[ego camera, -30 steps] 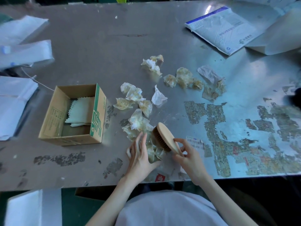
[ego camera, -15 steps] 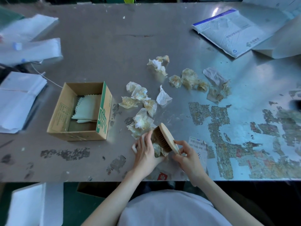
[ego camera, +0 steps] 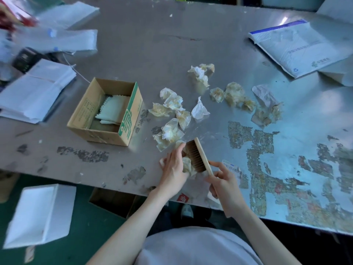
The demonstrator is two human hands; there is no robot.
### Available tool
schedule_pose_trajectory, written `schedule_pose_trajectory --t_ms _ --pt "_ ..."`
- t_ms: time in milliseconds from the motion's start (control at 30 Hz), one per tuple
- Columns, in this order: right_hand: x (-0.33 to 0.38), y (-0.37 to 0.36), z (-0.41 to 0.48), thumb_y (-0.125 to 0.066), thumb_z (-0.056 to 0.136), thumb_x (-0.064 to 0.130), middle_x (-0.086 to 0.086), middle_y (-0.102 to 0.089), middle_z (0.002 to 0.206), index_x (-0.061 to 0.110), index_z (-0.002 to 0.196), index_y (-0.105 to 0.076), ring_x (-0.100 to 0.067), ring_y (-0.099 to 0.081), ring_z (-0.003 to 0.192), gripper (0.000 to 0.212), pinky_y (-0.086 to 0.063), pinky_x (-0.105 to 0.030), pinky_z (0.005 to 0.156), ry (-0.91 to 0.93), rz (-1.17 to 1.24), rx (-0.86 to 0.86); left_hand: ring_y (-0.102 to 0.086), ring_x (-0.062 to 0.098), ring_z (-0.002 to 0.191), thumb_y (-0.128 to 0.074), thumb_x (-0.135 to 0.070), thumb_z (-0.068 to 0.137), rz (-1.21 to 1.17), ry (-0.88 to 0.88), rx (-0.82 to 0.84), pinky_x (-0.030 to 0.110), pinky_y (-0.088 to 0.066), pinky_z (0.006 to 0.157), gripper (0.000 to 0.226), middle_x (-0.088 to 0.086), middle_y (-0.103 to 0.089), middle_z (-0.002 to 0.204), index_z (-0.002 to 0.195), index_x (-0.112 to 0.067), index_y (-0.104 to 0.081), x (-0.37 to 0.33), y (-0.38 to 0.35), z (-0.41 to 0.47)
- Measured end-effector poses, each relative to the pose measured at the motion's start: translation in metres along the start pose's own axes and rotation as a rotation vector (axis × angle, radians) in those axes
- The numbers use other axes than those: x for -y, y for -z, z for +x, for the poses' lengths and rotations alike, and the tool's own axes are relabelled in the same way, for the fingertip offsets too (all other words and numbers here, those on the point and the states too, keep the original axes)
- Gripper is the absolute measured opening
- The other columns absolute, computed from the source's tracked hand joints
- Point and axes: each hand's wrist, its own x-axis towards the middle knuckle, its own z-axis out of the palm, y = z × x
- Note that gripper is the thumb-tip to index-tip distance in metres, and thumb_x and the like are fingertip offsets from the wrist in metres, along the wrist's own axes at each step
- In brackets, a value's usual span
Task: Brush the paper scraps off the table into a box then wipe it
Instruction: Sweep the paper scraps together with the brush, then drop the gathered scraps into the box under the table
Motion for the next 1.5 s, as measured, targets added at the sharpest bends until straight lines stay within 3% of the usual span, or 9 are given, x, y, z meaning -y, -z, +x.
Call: schedule_pose_trajectory --t_ms 233,367,500,633,867,1033,1267,1400,1500 --pt "0.024 -0.007 -0.010 -0.052 0.080 -0.012 -0.009 -0.040 0.066 0.018 0.108 -0.065 -0.019 -0.031 0.045 0.043 -0.023 -0.031 0.044 0.036 0.009 0.185 -0.033 0.013 0.127 -0.074 -0.002 0.071 -0.029 0.004 -0.189 0.032 -0.020 0.095 0.102 -0.003 -0.034 0.141 0.145 -0.032 -0.011 -0.007 0.029 -0.025" --pt "0.028 -0.033 -0.014 -0.052 0.080 -0.011 -0.008 -0.041 0.066 0.020 0.108 -0.064 -0.019 -0.031 0.045 0.043 -0.026 -0.026 0.042 0.053 -0.045 0.299 -0.036 0.016 0.125 -0.076 -0.003 0.072 -0.091 0.088 -0.287 0.041 -0.024 0.106 0.099 0.001 -0.039 0.133 0.146 -0.024 -0.015 0.004 0.050 -0.050" --pt "0.024 -0.073 -0.019 -0.051 0.080 -0.011 -0.006 -0.043 0.066 0.020 0.109 -0.063 -0.019 -0.033 0.044 0.045 -0.028 -0.026 0.042 0.042 -0.120 0.436 -0.036 0.014 0.124 -0.078 -0.002 0.068 -0.085 0.205 -0.427 0.027 -0.015 0.098 0.099 0.000 -0.043 0.130 0.145 -0.019 -0.020 0.028 0.067 -0.083" --pt "0.012 -0.117 -0.028 -0.055 0.081 -0.006 -0.009 -0.043 0.066 0.023 0.109 -0.063 -0.019 -0.032 0.042 0.041 -0.029 -0.034 0.048 0.022 -0.206 0.588 -0.039 0.018 0.122 -0.080 -0.007 0.067 -0.069 0.332 -0.550 0.027 -0.015 0.092 0.098 -0.007 -0.039 0.122 0.144 -0.019 -0.022 0.060 0.079 -0.125" --pt "-0.021 -0.195 -0.053 -0.053 0.081 -0.009 -0.001 -0.046 0.061 0.022 0.108 -0.064 -0.016 -0.034 0.040 0.042 -0.028 -0.023 0.039 -0.031 -0.355 0.755 -0.035 0.004 0.112 -0.080 -0.015 0.067 -0.061 0.522 -0.648 0.023 -0.014 0.090 0.096 -0.012 -0.040 0.119 0.144 -0.020 -0.023 0.113 0.100 -0.192" --pt "-0.050 -0.244 -0.063 -0.053 0.081 -0.008 0.004 -0.044 0.058 0.023 0.107 -0.064 -0.015 -0.032 0.038 0.042 -0.025 -0.023 0.038 -0.083 -0.412 0.787 -0.038 0.007 0.113 -0.081 -0.015 0.066 -0.040 0.622 -0.630 0.026 -0.015 0.091 0.097 -0.007 -0.045 0.125 0.143 -0.024 -0.023 0.157 0.106 -0.222" --pt "-0.115 -0.296 -0.025 -0.055 0.081 -0.007 0.000 -0.049 0.056 0.021 0.109 -0.061 -0.016 -0.034 0.040 0.040 -0.027 -0.025 0.040 -0.163 -0.464 0.746 -0.028 0.008 0.123 -0.078 -0.022 0.071 -0.007 0.710 -0.542 0.038 -0.020 0.101 0.091 -0.009 -0.040 0.133 0.142 -0.026 -0.021 0.241 0.081 -0.224" --pt "-0.167 -0.317 0.020 -0.056 0.081 -0.006 -0.002 -0.050 0.056 0.024 0.106 -0.061 -0.016 -0.035 0.040 0.040 -0.027 -0.026 0.041 -0.191 -0.484 0.687 -0.032 0.010 0.118 -0.075 -0.014 0.070 0.032 0.707 -0.500 0.030 -0.013 0.094 0.085 -0.007 -0.043 0.128 0.139 -0.024 -0.027 0.306 0.046 -0.203" --pt "-0.208 -0.339 0.056 -0.057 0.081 -0.003 0.006 -0.058 0.054 0.024 0.101 -0.061 -0.014 -0.038 0.038 0.034 -0.029 -0.025 0.040 -0.178 -0.508 0.675 -0.035 0.011 0.117 -0.072 -0.015 0.072 0.019 0.754 -0.498 0.028 -0.012 0.090 0.075 -0.009 -0.044 0.130 0.134 -0.023 -0.032 0.360 0.014 -0.183"
